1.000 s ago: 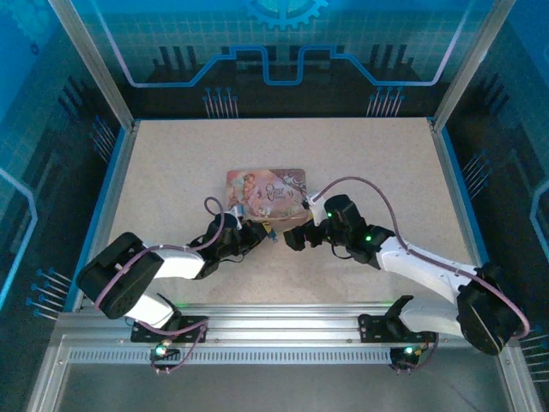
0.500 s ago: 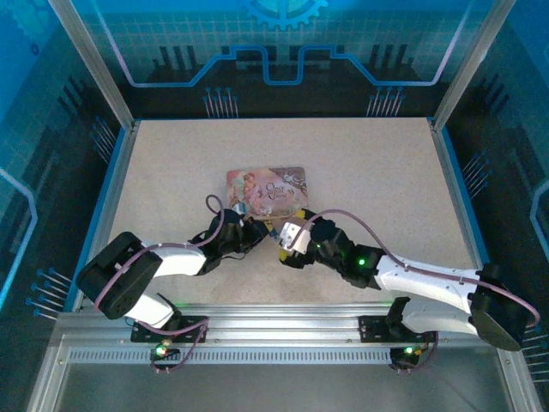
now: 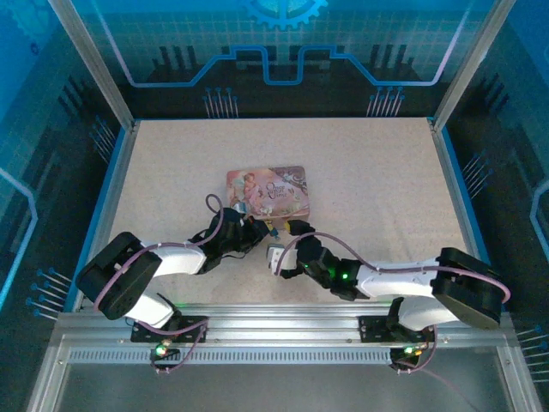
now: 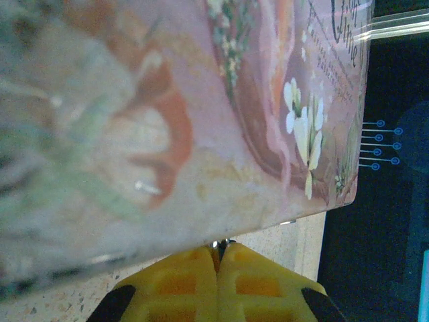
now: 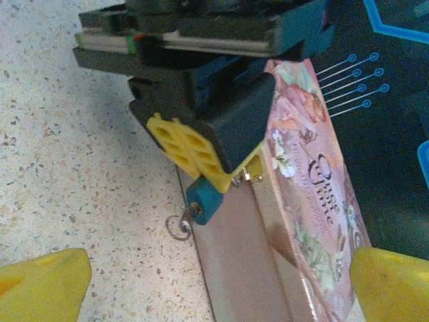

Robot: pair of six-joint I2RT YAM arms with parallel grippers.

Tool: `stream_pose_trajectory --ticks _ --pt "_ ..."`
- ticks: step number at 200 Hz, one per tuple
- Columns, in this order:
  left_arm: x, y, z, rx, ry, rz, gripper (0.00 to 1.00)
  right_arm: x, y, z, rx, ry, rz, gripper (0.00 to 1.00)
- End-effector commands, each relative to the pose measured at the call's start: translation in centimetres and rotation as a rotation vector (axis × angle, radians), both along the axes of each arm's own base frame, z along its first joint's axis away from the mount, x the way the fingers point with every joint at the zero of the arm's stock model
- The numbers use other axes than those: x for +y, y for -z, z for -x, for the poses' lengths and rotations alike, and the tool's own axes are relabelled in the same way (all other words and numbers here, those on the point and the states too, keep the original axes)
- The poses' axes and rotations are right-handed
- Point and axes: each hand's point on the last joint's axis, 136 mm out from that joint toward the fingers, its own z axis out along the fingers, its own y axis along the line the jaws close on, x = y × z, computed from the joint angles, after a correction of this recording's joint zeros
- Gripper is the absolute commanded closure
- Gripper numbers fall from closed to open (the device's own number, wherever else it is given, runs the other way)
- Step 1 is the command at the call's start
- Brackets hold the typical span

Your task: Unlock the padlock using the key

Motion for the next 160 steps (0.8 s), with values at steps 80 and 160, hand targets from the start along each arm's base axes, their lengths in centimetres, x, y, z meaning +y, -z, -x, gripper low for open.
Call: stream_pose_trajectory --ticks 80,160 --pt "-1.0 -1.6 0.6 0.058 0.021 0.091 1.00 2.0 0.5 -1.0 -0.016 0.011 -0.134 0.16" --pt "-0.8 -1.9 0.7 0.049 0.017 0.091 1.00 1.4 1.7 -2.2 0.027 0.035 -0.134 0.37"
